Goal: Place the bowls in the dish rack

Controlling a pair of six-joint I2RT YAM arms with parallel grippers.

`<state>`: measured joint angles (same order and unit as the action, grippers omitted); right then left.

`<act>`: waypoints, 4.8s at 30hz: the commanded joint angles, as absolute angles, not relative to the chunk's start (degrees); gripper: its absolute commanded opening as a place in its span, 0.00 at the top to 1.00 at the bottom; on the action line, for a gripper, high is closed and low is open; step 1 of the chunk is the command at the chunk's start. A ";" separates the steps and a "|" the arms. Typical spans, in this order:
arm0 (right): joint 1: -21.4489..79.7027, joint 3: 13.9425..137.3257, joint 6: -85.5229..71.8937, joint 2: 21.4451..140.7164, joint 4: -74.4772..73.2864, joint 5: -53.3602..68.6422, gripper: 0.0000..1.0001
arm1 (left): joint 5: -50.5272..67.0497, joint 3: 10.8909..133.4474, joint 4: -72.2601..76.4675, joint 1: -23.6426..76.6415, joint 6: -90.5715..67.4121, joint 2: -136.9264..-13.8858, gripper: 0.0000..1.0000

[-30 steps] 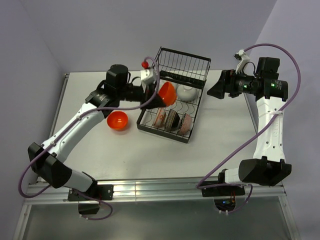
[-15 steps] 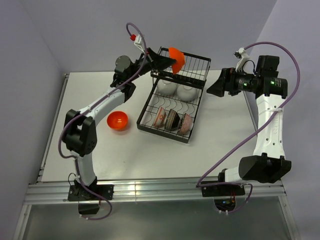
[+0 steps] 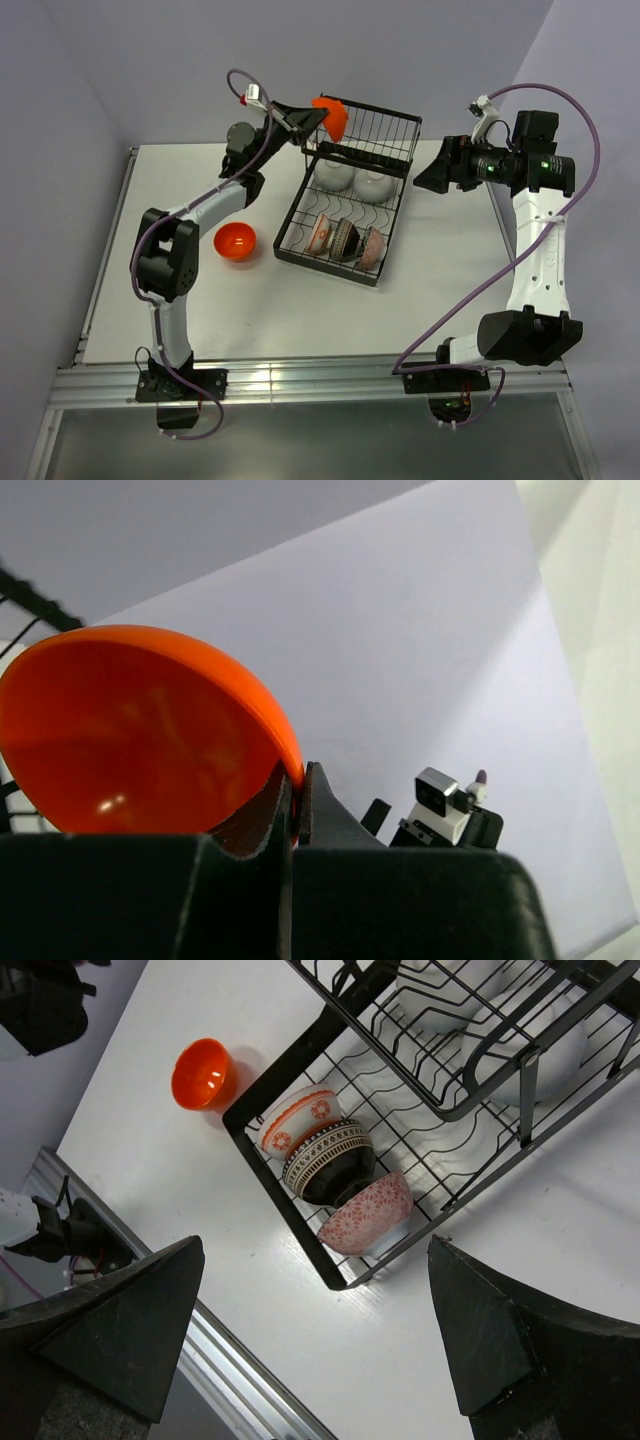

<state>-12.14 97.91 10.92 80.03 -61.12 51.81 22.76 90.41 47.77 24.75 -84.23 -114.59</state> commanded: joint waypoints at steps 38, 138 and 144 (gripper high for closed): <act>2.98 107.93 -13.18 92.27 -28.14 33.14 0.52 | 19.86 80.07 40.87 25.49 -89.82 -108.90 0.85; 21.62 131.92 15.73 116.63 -40.69 21.80 0.00 | 39.81 72.51 26.28 14.77 -63.81 -90.53 0.16; 22.41 132.36 17.14 117.42 -41.04 20.30 0.00 | 39.81 72.42 26.46 14.59 -64.07 -90.62 0.16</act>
<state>21.78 129.43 15.66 116.62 -41.50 21.54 38.79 72.38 23.24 14.85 -64.18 -92.44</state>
